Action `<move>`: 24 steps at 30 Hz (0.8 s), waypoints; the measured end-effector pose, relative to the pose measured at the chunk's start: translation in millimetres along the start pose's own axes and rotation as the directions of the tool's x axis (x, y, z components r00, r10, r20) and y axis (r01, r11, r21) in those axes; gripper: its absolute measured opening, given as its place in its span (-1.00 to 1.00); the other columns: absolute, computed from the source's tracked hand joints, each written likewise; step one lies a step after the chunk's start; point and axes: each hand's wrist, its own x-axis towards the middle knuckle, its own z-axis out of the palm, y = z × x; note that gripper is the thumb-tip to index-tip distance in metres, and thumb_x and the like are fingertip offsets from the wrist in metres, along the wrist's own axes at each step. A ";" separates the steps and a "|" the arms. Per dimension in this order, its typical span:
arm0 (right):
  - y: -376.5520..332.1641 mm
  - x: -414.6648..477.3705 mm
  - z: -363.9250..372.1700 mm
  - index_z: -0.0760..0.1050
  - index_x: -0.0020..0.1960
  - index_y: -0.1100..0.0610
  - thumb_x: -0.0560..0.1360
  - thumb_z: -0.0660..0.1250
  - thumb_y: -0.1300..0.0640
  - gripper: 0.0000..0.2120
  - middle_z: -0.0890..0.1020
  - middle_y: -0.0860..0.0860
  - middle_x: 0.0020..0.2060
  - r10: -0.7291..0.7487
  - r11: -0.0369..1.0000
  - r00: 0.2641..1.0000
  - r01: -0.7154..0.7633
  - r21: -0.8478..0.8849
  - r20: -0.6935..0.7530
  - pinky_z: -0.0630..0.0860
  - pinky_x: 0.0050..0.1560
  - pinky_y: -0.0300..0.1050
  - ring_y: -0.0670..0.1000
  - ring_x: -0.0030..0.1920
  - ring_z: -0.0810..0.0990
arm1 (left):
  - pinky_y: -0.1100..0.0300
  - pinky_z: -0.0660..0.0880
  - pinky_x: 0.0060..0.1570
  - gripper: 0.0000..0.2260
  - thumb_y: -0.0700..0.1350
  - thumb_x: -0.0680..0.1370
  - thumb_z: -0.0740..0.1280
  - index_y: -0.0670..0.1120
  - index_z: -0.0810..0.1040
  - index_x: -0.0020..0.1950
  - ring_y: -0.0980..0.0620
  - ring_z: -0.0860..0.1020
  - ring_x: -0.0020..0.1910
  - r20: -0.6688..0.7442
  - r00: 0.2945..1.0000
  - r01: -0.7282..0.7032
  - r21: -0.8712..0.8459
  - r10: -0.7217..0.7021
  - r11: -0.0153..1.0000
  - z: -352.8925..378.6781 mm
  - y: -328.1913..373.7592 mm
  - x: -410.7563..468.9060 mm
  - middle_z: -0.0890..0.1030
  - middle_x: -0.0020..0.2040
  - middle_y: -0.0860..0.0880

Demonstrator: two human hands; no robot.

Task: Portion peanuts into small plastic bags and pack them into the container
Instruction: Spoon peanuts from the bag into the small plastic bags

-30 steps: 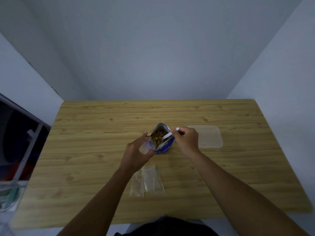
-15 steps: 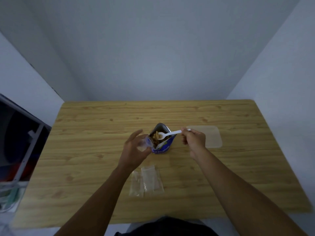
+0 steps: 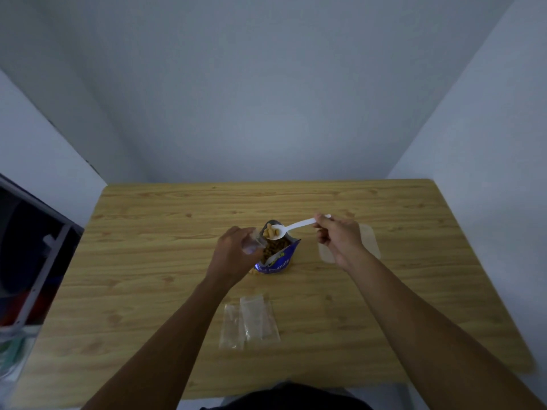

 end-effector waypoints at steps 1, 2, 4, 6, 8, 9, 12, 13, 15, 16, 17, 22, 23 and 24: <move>-3.8 -2.2 2.1 0.67 -0.07 0.26 0.53 0.46 0.21 -0.91 0.67 0.13 -0.25 -0.026 0.999 1.000 0.026 -0.033 0.008 0.51 -0.30 -0.14 -0.04 -0.41 0.49 | 0.26 0.35 -0.25 -0.79 -0.12 0.38 0.50 -0.08 0.65 0.00 0.10 0.46 -0.26 0.007 1.000 -0.009 0.003 0.009 1.000 0.2 1.7 1.2 0.50 -0.24 0.04; -7.0 -4.6 4.9 0.67 -0.09 0.25 0.53 0.46 0.21 -0.90 0.67 0.12 -0.26 -0.057 0.996 0.998 0.058 -0.074 0.013 0.53 -0.30 -0.15 -0.04 -0.42 0.49 | 0.26 0.37 -0.24 -0.77 -0.11 0.38 0.49 -0.07 0.65 0.02 0.10 0.47 -0.24 0.014 1.000 -0.015 -0.003 0.015 1.000 0.2 4.2 2.1 0.52 -0.22 0.03; -12.7 -10.5 10.7 0.69 -0.12 0.25 0.53 0.47 0.18 -0.87 0.66 0.06 -0.34 -0.133 0.976 0.991 0.135 -0.171 0.027 0.55 -0.33 -0.20 -0.07 -0.46 0.49 | 0.22 0.44 -0.19 -0.72 -0.10 0.38 0.50 -0.04 0.65 0.08 0.08 0.51 -0.20 0.021 1.000 -0.008 -0.029 0.008 1.000 1.1 9.9 3.7 0.55 -0.18 0.01; -16.8 -16.3 15.8 0.69 -0.16 0.22 0.53 0.47 0.14 -0.84 0.63 -0.04 -0.45 -0.216 0.935 0.973 0.230 -0.269 0.082 0.55 -0.34 -0.23 -0.09 -0.48 0.50 | 0.20 0.45 -0.19 -0.72 -0.07 0.40 0.51 -0.03 0.65 0.10 0.05 0.53 -0.19 0.026 1.000 -0.002 -0.039 0.003 0.999 2.2 15.7 5.7 0.57 -0.16 0.00; -20.0 -22.1 20.6 0.70 -0.17 0.16 0.53 0.48 0.10 -0.85 0.62 -0.07 -0.49 -0.311 0.866 0.931 0.361 -0.346 0.192 0.58 -0.30 -0.16 -0.08 -0.46 0.53 | 0.16 0.45 -0.24 -0.76 -0.03 0.42 0.47 0.01 0.65 0.07 0.04 0.52 -0.23 0.031 0.999 -0.016 -0.038 0.017 0.999 2.7 21.4 7.9 0.57 -0.20 0.01; -21.5 -24.7 22.7 0.71 -0.16 0.12 0.52 0.48 0.08 -0.87 0.62 -0.05 -0.48 -0.354 0.822 0.899 0.431 -0.372 0.258 0.59 -0.28 -0.11 -0.07 -0.44 0.55 | 0.13 0.46 -0.28 -0.81 -0.02 0.43 0.45 0.03 0.64 0.03 0.04 0.51 -0.27 0.035 0.999 -0.026 -0.042 0.027 0.999 2.8 23.7 8.8 0.56 -0.24 0.02; -25.0 -29.2 28.3 0.71 -0.13 0.01 0.51 0.49 0.09 -0.95 0.62 0.00 -0.46 -0.424 0.707 0.788 0.596 -0.381 0.446 0.49 -0.35 -0.15 -0.05 -0.42 0.54 | 0.00 0.49 -0.32 -0.89 -0.07 0.45 0.40 -0.05 0.62 -0.06 -0.01 0.51 -0.31 0.027 0.999 -0.026 -0.075 0.028 0.997 3.4 26.4 9.5 0.57 -0.31 -0.02; -27.1 -30.3 29.3 0.71 -0.11 -0.02 0.51 0.49 0.10 -0.95 0.63 -0.01 -0.43 -0.439 0.683 0.758 0.630 -0.369 0.483 0.46 -0.36 -0.19 -0.05 -0.41 0.54 | -0.01 0.50 -0.33 -0.91 -0.09 0.46 0.40 -0.06 0.62 -0.07 -0.02 0.52 -0.31 0.021 1.000 -0.013 -0.089 0.015 0.996 3.7 25.0 8.8 0.58 -0.31 -0.02; -32.5 -30.9 29.5 0.71 -0.08 -0.05 0.51 0.49 0.12 -0.93 0.66 -0.06 -0.37 -0.470 0.654 0.720 0.672 -0.346 0.510 0.45 -0.34 -0.20 -0.06 -0.38 0.55 | 0.05 0.53 -0.31 -0.86 -0.11 0.47 0.42 -0.01 0.66 0.01 0.03 0.56 -0.28 0.004 1.000 0.014 -0.130 -0.014 0.991 2.2 22.6 6.2 0.62 -0.26 0.01; -35.8 -30.6 28.5 0.72 -0.07 -0.03 0.51 0.49 0.12 -0.94 0.66 -0.08 -0.36 -0.483 0.654 0.715 0.678 -0.335 0.505 0.47 -0.33 -0.19 -0.07 -0.38 0.57 | 0.10 0.54 -0.29 -0.80 -0.12 0.47 0.43 0.01 0.67 0.08 0.07 0.58 -0.25 -0.005 1.000 0.025 -0.147 -0.026 0.989 1.0 20.9 4.9 0.64 -0.23 0.03; -39.1 -30.7 27.0 0.72 -0.08 0.01 0.51 0.49 0.12 -0.97 0.65 -0.08 -0.38 -0.495 0.663 0.718 0.676 -0.321 0.490 0.49 -0.32 -0.16 -0.07 -0.39 0.57 | 0.18 0.54 -0.28 -0.76 -0.11 0.47 0.44 0.01 0.66 0.13 0.12 0.59 -0.24 -0.013 0.999 0.037 -0.155 -0.040 0.987 -0.7 19.4 3.4 0.65 -0.21 0.05; -45.5 -23.7 15.0 0.70 -0.17 0.17 0.53 0.48 0.10 -0.84 0.61 0.22 -0.42 -0.586 0.731 0.764 0.642 -0.231 0.270 0.51 -0.30 -0.03 0.01 -0.42 0.51 | 0.18 0.45 -0.31 -0.85 -0.17 0.45 0.44 0.01 0.65 -0.01 0.08 0.50 -0.35 -0.077 0.994 0.063 -0.144 -0.074 0.988 -8.3 10.5 -2.8 0.59 -0.32 -0.03; -42.8 -21.4 12.5 0.70 -0.17 0.17 0.53 0.48 0.10 -0.84 0.60 0.22 -0.43 -0.600 0.725 0.763 0.646 -0.239 0.242 0.48 -0.33 -0.06 0.00 -0.43 0.49 | 0.10 0.47 -0.29 -0.88 -0.19 0.44 0.44 -0.02 0.62 -0.07 0.01 0.51 -0.34 -0.095 0.993 0.063 -0.127 -0.075 0.990 -9.1 6.6 -4.1 0.58 -0.32 -0.08; -37.5 -18.4 10.8 0.70 -0.16 0.16 0.53 0.47 0.10 -0.84 0.59 0.21 -0.44 -0.611 0.708 0.757 0.653 -0.270 0.230 0.45 -0.35 -0.09 -0.01 -0.44 0.47 | 0.08 0.47 -0.27 -0.88 -0.21 0.43 0.44 -0.08 0.63 -0.06 -0.04 0.52 -0.31 -0.108 0.991 0.068 -0.105 -0.079 0.992 -9.9 2.8 -5.6 0.58 -0.30 -0.09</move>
